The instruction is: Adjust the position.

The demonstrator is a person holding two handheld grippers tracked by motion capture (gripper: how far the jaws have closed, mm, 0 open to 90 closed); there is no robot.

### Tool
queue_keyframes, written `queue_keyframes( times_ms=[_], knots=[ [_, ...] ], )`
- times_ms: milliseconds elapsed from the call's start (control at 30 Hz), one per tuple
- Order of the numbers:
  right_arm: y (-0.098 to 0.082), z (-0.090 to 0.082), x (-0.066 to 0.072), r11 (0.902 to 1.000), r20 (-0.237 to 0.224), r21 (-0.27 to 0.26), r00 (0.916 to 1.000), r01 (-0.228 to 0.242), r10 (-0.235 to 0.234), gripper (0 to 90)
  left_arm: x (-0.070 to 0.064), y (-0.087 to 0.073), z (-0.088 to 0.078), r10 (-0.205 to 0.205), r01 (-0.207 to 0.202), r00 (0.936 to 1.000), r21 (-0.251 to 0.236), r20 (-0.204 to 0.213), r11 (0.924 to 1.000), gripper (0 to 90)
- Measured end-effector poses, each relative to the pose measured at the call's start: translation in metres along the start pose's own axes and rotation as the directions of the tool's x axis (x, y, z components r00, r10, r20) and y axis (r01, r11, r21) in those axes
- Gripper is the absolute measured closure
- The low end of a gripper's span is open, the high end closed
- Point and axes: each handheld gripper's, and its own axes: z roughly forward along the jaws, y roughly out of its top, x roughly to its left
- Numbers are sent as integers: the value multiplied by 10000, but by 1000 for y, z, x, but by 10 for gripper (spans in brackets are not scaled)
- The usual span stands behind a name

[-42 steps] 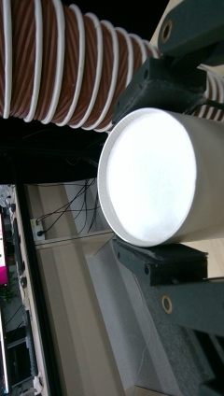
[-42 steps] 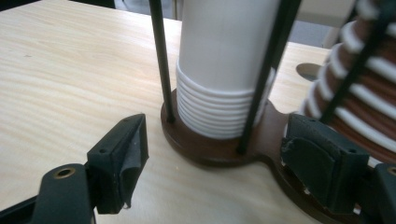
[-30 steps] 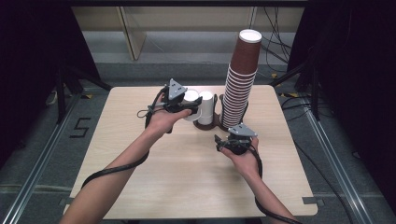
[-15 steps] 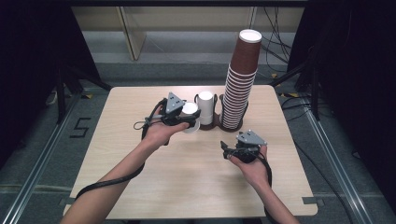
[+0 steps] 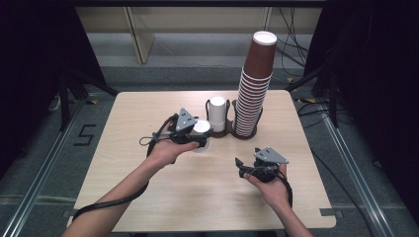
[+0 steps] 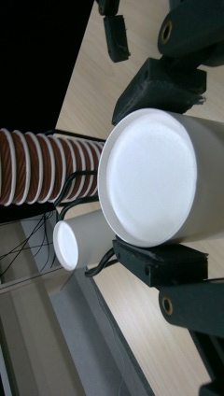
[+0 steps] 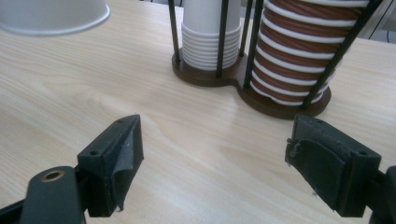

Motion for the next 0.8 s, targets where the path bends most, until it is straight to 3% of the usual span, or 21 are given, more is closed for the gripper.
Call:
queue_keyframes(
  times_ms=[100, 133, 233, 367, 433, 533, 567, 600, 633, 767, 800],
  knots=[
    [-5, -3, -1, 10000, 58, 13, 10000, -8, 8, 184, -8, -4, 2, 103, -109, 9997, 241, 236, 9997, 341],
    [-7, -4, 2, 9992, -58, 119, 9992, -389, 390, 184, -10, -5, 2, 145, -155, 9994, 317, 313, 9994, 341],
    [-11, -4, 2, 9986, -152, 53, 9985, -519, 520, 173, -15, -9, 3, 272, -299, 9983, 535, 515, 9981, 341],
    [-10, -10, 6, 9972, -190, 240, 9973, -704, 709, 150, -21, -12, 4, 152, -197, 9971, 593, 748, 9980, 341],
    [-8, -9, 9, 9993, -307, -37, 9989, -366, 365, 122, -24, -12, 4, 159, -208, 9965, 595, 823, 9980, 341],
    [-7, -9, 11, 9990, -409, 28, 9982, -435, 436, 98, -26, -12, 5, 123, -175, 9959, 570, 895, 9982, 340],
    [-7, -7, 11, 9990, -669, -56, 9968, -441, 436, 85, -25, -12, 5, 209, -272, 9954, 659, 940, 9975, 340],
    [-7, -7, 14, 9973, -759, 18, 9944, -734, 734, 69, -27, -13, 7, 87, -149, 9952, 630, 980, 9979, 341],
    [-6, -8, 13, 9992, -660, 85, 9970, -397, 402, 49, -28, -14, 9, 75, -148, 9945, 691, 1044, 9975, 341],
    [-6, -5, 19, 9979, -1146, 105, 9913, -633, 641, 16, -31, -17, 16, 122, -264, 9916, 1086, 1288, 9937, 340],
    [-6, -5, 18, 9993, -1083, 77, 9935, -355, 362, 12, -33, -18, 19, 42, -174, 9917, 1021, 1281, 9946, 341]
  ],
)
